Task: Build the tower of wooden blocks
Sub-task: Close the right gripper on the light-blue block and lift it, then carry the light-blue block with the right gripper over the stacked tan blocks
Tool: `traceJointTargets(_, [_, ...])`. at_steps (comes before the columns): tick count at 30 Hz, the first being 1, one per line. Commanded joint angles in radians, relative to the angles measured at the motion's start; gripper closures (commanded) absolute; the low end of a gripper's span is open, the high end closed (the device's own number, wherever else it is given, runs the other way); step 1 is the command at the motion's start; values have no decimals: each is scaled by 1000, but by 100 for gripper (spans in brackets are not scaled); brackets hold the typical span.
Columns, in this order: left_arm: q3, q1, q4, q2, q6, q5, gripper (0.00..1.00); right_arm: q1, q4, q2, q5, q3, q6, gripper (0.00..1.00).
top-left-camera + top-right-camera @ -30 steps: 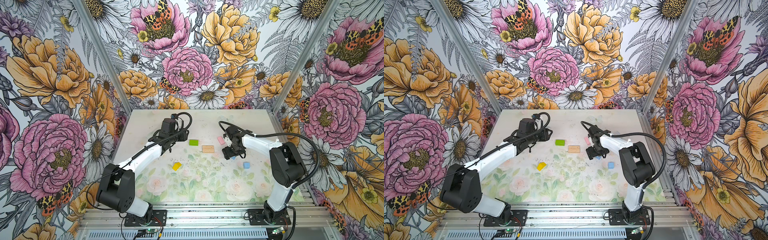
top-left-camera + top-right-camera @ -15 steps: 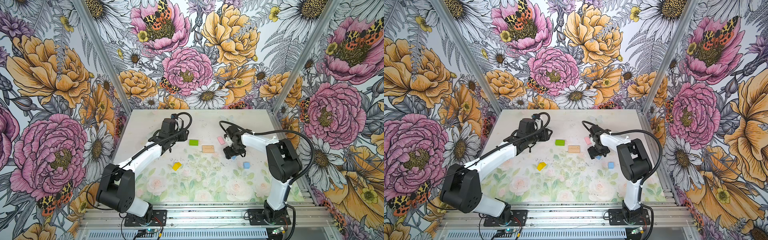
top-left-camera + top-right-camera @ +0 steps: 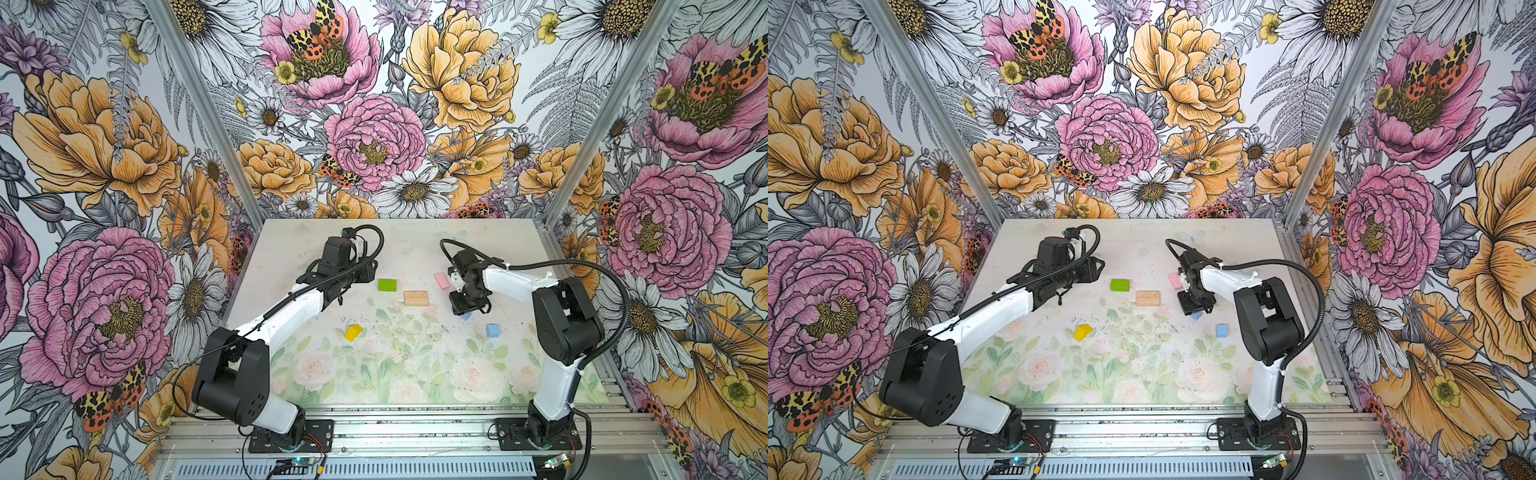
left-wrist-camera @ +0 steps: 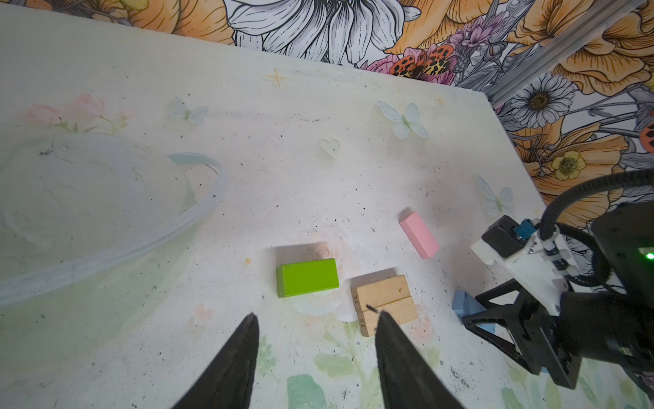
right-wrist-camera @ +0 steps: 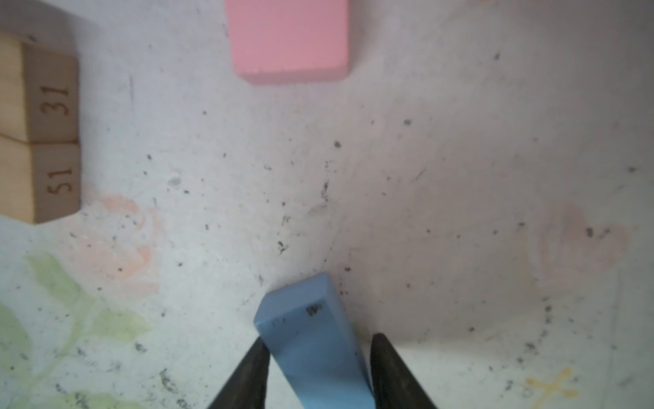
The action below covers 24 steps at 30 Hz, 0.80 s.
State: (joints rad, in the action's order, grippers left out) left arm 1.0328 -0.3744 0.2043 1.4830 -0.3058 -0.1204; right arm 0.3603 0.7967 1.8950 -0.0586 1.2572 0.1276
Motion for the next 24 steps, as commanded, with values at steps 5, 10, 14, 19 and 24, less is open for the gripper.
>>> traceJointTargets(5, [-21, 8, -11, -38, 19, 24, 45, 15, -19, -8, -21, -32, 71, 73])
traceJointTargets(10, [-24, 7, -13, -42, 19, 24, 45, 30, -19, -16, -15, -40, 129, 80])
traceJointTargets(14, [-27, 7, -13, -46, 20, 25, 45, 41, -17, -17, -19, -37, 172, 98])
traceJointTargets(19, [-30, 7, -13, -52, 22, 25, 45, 60, -7, -55, -13, -16, 254, 100])
traceJointTargets(24, [-36, 8, -12, -57, 26, 30, 46, 114, 31, -103, 48, 47, 364, 100])
